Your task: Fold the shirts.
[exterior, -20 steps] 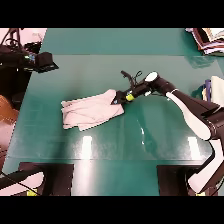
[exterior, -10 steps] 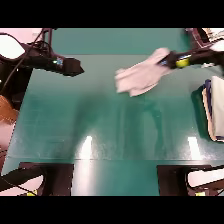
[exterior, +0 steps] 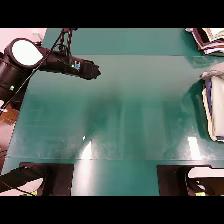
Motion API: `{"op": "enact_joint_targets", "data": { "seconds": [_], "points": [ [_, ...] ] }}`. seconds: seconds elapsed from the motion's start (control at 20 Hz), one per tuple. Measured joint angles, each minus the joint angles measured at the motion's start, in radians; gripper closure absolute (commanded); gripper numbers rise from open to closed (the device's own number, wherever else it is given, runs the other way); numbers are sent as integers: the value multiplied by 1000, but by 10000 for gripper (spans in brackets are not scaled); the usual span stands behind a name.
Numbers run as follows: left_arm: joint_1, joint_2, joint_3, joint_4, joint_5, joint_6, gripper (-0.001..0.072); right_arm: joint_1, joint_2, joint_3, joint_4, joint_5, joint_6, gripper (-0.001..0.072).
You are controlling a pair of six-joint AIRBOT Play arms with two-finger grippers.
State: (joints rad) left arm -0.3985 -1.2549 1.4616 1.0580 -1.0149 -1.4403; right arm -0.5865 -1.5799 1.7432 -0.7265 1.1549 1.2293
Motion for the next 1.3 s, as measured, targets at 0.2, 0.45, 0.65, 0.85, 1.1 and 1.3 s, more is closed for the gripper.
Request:
{"op": "enact_joint_targets", "data": {
  "seconds": [0.2, 0.45, 0.65, 0.85, 1.1, 1.3],
  "points": [
    [-9, 0, 0, 0, 9, 0, 682, -62, 2, 102, 1, 1, 0, 700],
    [-11, 0, 0, 0, 11, 0, 682, -83, 31, 264, -8, 54, 0, 699],
    [-11, 0, 0, 1, 8, 0, 681, -91, 119, 178, -107, 97, 1, 699],
    [-11, 0, 0, 1, -13, 2, 681, -143, 232, 24, -217, 163, 2, 698],
    [-11, 0, 0, 2, -34, 6, 681, -272, 396, -206, -353, 233, 1, 345],
    [-11, 0, 0, 3, -40, 8, 681, -381, 496, -361, -408, 250, 2, 222]
  ]
}}
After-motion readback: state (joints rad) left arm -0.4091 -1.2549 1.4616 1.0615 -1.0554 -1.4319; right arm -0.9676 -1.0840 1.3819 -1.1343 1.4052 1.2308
